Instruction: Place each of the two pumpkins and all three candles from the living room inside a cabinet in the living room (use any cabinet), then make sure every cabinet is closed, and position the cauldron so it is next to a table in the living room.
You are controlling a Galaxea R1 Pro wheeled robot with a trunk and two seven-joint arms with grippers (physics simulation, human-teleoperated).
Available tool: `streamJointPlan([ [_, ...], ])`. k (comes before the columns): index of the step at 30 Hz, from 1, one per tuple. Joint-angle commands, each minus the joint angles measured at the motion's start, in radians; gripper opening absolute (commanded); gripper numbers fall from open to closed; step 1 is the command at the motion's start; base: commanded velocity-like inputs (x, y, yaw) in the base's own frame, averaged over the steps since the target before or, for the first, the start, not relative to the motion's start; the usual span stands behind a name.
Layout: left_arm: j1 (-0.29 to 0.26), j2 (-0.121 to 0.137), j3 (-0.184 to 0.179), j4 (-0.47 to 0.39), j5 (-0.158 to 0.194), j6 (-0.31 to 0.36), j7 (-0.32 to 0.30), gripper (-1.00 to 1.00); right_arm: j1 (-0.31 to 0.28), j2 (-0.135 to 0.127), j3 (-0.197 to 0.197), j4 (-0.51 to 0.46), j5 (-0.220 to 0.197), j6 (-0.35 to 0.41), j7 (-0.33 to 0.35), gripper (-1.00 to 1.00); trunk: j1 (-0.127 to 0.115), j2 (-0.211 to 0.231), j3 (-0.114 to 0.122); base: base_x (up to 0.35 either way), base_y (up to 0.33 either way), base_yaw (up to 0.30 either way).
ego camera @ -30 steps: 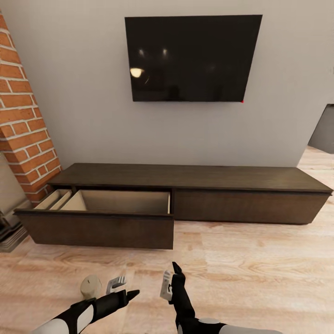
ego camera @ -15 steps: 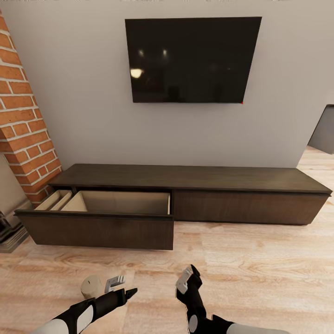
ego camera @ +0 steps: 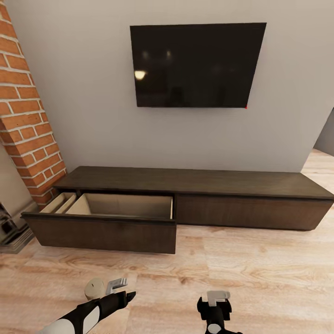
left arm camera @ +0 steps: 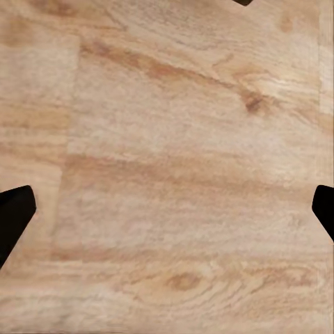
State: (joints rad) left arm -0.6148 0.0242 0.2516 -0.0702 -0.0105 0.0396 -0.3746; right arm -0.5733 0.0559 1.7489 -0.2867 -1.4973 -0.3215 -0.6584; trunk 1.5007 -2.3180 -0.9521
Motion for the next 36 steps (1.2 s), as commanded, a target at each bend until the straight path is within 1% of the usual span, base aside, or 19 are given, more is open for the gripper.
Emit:
streamJointPlan([
  [1, 0.0, -0.003, 0.006, 0.0, -0.001, 0.004, 0.007, 1.0, 0.0, 0.001, 0.009, -0.002, -0.026, -0.008, -0.003, 1.0, -0.004, 0.007, 0.002, 0.0, 0.0, 0.235],
  [4, 0.0, -0.007, 0.006, 0.0, -0.002, 0.004, 0.02, 1.0, 0.006, 0.004, 0.009, -0.002, -0.044, -0.018, -0.003, 1.0, -0.016, 0.028, 0.012, 0.0, 0.0, 0.251],
  [7, 0.0, -0.01, 0.006, 0.0, -0.002, 0.003, 0.024, 1.0, 0.012, 0.002, 0.009, -0.001, -0.051, -0.023, -0.003, 1.0, -0.027, 0.049, 0.021, 0.0, 0.0, 0.265],
  [12, 0.0, -0.02, 0.006, 0.0, -0.002, 0.003, 0.035, 1.0, 0.014, 0.002, 0.009, 0.0, -0.053, -0.025, -0.003, 1.0, -0.046, 0.084, 0.037, 0.0, 0.0, 0.269],
  [20, 0.0, -0.028, 0.006, 0.0, -0.002, 0.003, 0.098, 1.0, 0.015, 0.002, 0.009, 0.0, -0.054, -0.025, -0.003, 1.0, -0.077, 0.14, 0.062, 0.0, 0.0, 0.272],
  [27, 0.0, -0.03, 0.006, 0.001, -0.002, 0.003, 0.117, 1.0, 0.021, 0.004, 0.009, 0.0, -0.054, -0.026, -0.003, 1.0, -0.104, 0.189, 0.084, 0.0, 0.0, 0.28],
  [29, 0.0, -0.035, 0.006, 0.001, -0.002, 0.003, 0.119, 1.0, 0.022, 0.004, 0.009, 0.0, -0.054, -0.027, -0.002, 1.0, -0.111, 0.203, 0.09, 0.0, 0.0, 0.283],
  [32, 0.0, -0.039, 0.006, 0.001, -0.002, 0.003, 0.121, 1.0, 0.029, 0.004, 0.009, 0.0, -0.054, -0.043, -0.002, 1.0, -0.123, 0.224, 0.1, 0.0, 0.0, 0.284],
  [36, 0.0, -0.043, 0.006, 0.002, -0.002, 0.005, 0.121, 1.0, 0.044, 0.005, 0.01, 0.0, -0.052, -0.096, -0.001, 1.0, -0.138, 0.252, 0.112, 0.0, 0.0, 0.284],
])
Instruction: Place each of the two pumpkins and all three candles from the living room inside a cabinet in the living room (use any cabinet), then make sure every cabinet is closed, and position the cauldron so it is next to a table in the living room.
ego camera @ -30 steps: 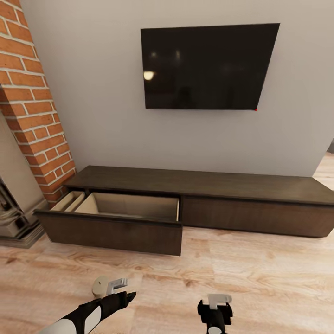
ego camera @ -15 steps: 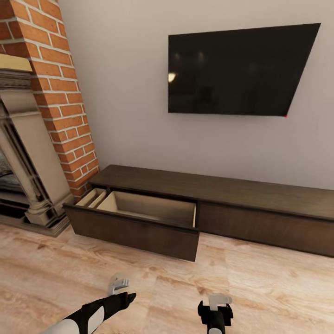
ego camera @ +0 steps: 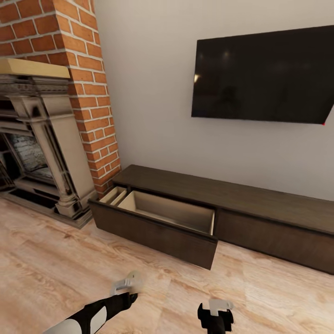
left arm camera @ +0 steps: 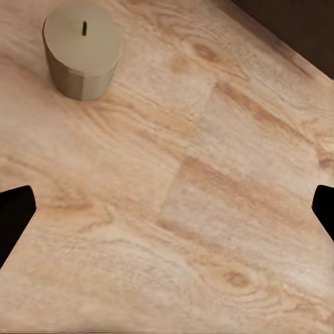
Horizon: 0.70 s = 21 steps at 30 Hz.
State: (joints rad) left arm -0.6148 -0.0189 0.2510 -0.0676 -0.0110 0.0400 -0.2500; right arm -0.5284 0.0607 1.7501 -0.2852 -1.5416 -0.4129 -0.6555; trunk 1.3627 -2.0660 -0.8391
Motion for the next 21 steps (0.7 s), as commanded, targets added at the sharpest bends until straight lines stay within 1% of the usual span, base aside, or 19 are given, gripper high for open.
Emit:
streamJointPlan([
  [1, 0.0, -0.001, 0.007, -0.001, -0.001, 0.004, -0.003, 1.0, 0.0, 0.0, 0.008, -0.002, -0.008, -0.007, -0.004, 1.0, -0.004, 0.007, 0.002, 0.0, 0.0, 0.284],
  [9, 0.0, -0.001, 0.007, 0.001, 0.0, 0.006, -0.003, 1.0, 0.001, -0.001, 0.009, -0.002, -0.008, -0.011, -0.004, 1.0, -0.035, 0.063, 0.027, 0.0, 0.0, 0.284],
  [12, 0.0, -0.007, 0.007, 0.008, 0.0, 0.006, -0.003, 1.0, 0.001, -0.001, 0.009, -0.002, -0.008, -0.012, -0.004, 1.0, -0.046, 0.084, 0.037, 0.0, 0.0, 0.282],
  [13, 0.0, -0.012, 0.007, 0.017, 0.001, 0.006, -0.003, 1.0, 0.001, -0.001, 0.009, -0.002, -0.007, -0.012, -0.004, 1.0, -0.05, 0.091, 0.04, 0.0, 0.0, 0.226],
  [18, 0.0, -0.013, 0.007, 0.018, 0.002, 0.006, -0.003, 1.0, 0.001, -0.001, 0.009, -0.002, -0.007, -0.011, -0.004, 1.0, -0.069, 0.126, 0.056, 0.0, 0.0, 0.208],
  [21, 0.0, -0.013, 0.007, 0.018, 0.002, 0.006, -0.003, 1.0, 0.001, -0.001, 0.009, -0.002, -0.007, -0.011, -0.004, 1.0, -0.081, 0.147, 0.065, 0.0, 0.0, 0.112],
])
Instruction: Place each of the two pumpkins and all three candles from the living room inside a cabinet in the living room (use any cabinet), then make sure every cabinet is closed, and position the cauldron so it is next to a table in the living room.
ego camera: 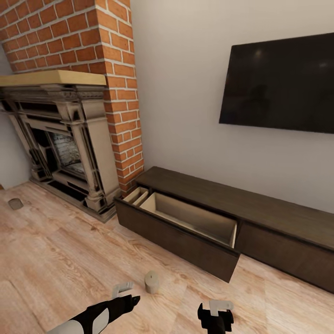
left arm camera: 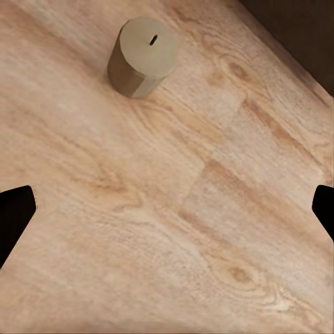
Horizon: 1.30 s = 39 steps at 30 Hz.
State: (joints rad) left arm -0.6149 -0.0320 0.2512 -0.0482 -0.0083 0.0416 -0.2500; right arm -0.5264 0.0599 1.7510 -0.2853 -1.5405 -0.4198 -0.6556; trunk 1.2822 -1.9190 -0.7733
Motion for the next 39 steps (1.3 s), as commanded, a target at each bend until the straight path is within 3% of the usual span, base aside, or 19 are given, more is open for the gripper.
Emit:
streamJointPlan([
  [1, 0.0, 0.0, 0.006, -0.001, -0.001, 0.004, -0.003, 1.0, -0.001, 0.0, 0.008, -0.002, -0.008, -0.005, -0.004, 1.0, -0.004, 0.007, 0.002, 0.0, 0.0, 0.038],
  [10, 0.0, 0.0, 0.006, 0.0, 0.001, 0.004, -0.003, 1.0, -0.001, 0.0, 0.008, -0.002, -0.007, -0.005, -0.004, 1.0, -0.039, 0.07, 0.032, 0.0, 0.0, -0.016],
  [24, 0.0, 0.001, 0.006, 0.001, -0.001, 0.001, -0.002, 1.0, 0.0, -0.004, 0.009, -0.003, -0.005, -0.023, -0.004, 1.0, -0.092, 0.168, 0.09, 0.0, 0.0, -0.2],
  [31, 0.0, 0.005, 0.005, 0.001, -0.004, 0.001, 0.074, 1.0, 0.0, -0.006, 0.01, -0.002, -0.004, -0.023, -0.004, 1.0, -0.119, 0.217, 0.119, 0.0, 0.0, -0.22],
  [39, 0.0, 0.004, 0.005, 0.001, -0.004, 0.001, 0.089, 1.0, 0.0, -0.005, 0.01, -0.002, -0.004, -0.023, -0.004, 1.0, -0.15, 0.273, 0.148, 0.0, 0.0, -0.257],
])
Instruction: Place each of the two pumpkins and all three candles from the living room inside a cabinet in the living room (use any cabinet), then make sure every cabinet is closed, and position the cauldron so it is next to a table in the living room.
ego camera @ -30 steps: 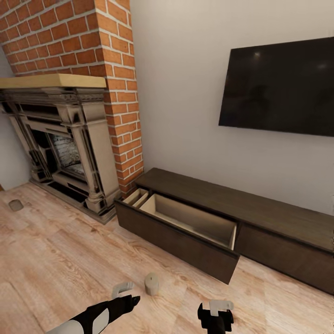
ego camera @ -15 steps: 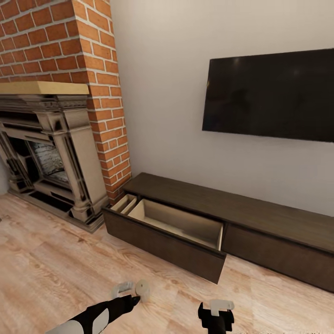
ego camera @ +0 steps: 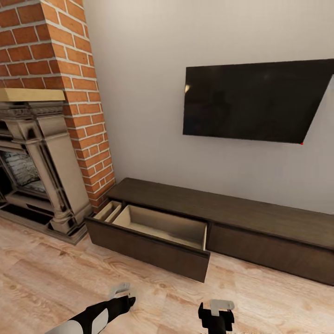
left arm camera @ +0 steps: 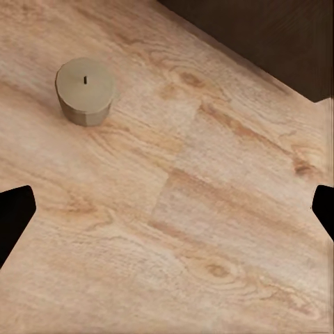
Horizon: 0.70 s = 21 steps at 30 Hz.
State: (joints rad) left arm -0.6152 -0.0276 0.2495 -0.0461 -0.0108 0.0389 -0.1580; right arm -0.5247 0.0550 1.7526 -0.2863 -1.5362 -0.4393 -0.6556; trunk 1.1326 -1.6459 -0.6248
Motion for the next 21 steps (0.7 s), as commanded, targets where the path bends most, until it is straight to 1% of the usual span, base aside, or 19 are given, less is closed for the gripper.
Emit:
streamJointPlan([
  [1, 0.0, 0.0, 0.007, -0.001, -0.001, 0.004, -0.003, 1.0, -0.001, 0.0, 0.008, -0.001, -0.008, -0.004, -0.003, 1.0, -0.004, 0.007, 0.002, 0.0, 0.0, -0.229],
  [8, 0.0, 0.0, 0.007, -0.001, -0.001, 0.004, -0.003, 1.0, -0.001, 0.0, 0.008, -0.001, -0.008, -0.004, -0.004, 1.0, -0.031, 0.056, 0.015, 0.0, 0.0, -0.168],
  [18, 0.0, 0.0, 0.007, -0.002, 0.0, 0.004, -0.003, 1.0, -0.001, 0.0, 0.008, -0.001, -0.008, -0.004, -0.004, 1.0, -0.069, 0.126, 0.041, 0.0, 0.0, -0.032],
  [21, 0.0, 0.0, 0.007, -0.001, 0.0, 0.004, -0.003, 1.0, -0.001, 0.0, 0.008, -0.001, -0.008, -0.004, -0.004, 1.0, -0.081, 0.147, 0.051, 0.0, 0.0, -0.149],
])
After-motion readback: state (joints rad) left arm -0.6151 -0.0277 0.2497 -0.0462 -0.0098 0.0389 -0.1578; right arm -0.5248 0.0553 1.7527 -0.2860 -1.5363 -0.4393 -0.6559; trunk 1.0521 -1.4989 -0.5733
